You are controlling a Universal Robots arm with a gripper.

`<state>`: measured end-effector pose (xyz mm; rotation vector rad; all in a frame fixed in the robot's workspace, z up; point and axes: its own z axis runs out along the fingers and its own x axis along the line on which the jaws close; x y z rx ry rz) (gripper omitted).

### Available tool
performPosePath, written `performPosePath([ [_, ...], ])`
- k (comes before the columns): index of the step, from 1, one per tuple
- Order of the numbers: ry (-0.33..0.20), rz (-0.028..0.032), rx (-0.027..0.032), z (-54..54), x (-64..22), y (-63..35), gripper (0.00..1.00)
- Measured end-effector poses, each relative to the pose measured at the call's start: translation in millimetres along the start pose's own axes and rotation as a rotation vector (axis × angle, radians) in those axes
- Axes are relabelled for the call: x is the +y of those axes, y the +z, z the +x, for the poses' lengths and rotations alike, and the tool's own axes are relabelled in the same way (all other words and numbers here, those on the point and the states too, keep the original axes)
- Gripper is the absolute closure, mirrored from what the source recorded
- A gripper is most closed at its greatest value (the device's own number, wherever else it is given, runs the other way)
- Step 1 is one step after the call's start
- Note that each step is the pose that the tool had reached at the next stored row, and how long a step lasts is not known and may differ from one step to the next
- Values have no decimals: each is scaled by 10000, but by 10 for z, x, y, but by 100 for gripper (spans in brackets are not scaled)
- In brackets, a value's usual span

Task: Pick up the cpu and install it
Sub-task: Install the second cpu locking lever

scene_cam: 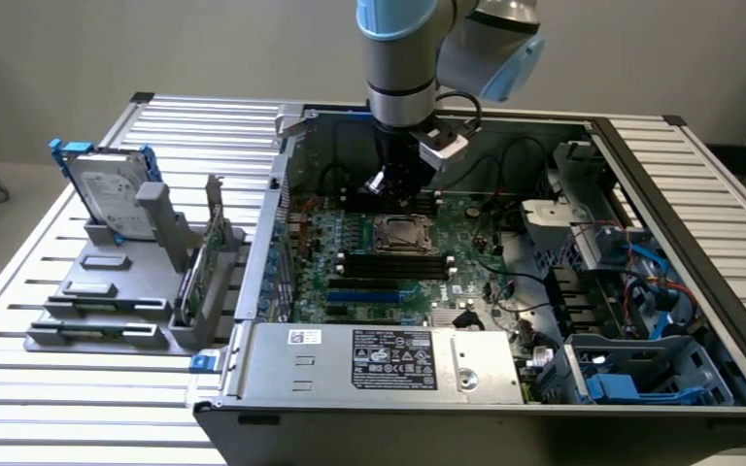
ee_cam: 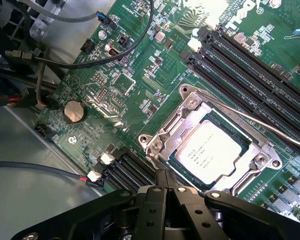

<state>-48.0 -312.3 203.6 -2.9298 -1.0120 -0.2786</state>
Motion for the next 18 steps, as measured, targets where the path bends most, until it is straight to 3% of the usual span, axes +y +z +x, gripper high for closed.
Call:
performPosePath([
  [18, 0, 0, 0, 0, 0, 0, 89],
])
